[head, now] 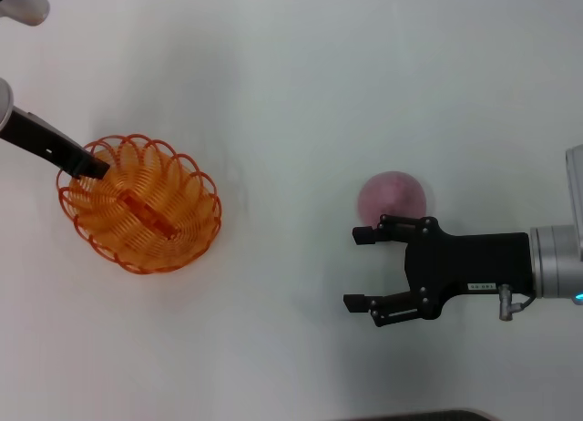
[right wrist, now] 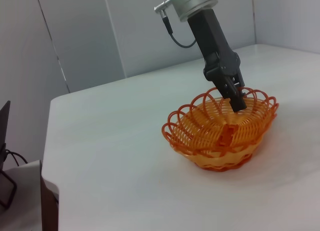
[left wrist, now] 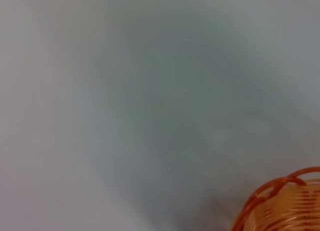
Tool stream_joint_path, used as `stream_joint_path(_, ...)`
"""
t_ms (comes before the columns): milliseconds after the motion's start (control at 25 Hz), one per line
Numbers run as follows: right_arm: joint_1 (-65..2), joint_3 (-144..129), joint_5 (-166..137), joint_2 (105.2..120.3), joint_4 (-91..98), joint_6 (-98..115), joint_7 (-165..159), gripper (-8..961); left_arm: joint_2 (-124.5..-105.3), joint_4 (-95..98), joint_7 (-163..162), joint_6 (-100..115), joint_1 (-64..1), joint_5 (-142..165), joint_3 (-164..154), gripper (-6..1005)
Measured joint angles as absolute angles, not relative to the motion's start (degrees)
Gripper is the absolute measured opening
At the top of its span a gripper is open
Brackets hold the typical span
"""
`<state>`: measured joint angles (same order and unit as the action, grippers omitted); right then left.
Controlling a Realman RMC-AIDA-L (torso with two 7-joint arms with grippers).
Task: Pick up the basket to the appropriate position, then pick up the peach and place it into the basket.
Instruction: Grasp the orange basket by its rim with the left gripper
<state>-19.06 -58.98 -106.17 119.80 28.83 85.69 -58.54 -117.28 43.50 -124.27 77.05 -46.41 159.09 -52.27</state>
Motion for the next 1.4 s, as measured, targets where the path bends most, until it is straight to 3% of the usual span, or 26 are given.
stream_joint_path(520,-19.1,-59.0,-106.2,119.87,28.8,85.7,-58.5,943,-116.90,43.5,-127.0,78.2,-46.9,158.8,-51.8,152)
stream_joint_path(760,-19.1,-59.1,-106.2,119.89,28.8,85.8,-58.5,943,-115.15,43.0,-129.6,85.0,-49.2,158.5,-45.1,113)
stream_joint_path(1040,-19.1,-59.1,-106.2,119.88,28.8,85.8,-58.5,943,-111.37,36.7,-133.1,88.1,-51.6,158.5,-38.7,89)
stream_joint_path(1400,-19.1,-59.4,-106.1,119.88,28.6,86.2,-58.5,943,-111.03,36.2,-136.4,92.3,-50.7,158.4,-31.4,76)
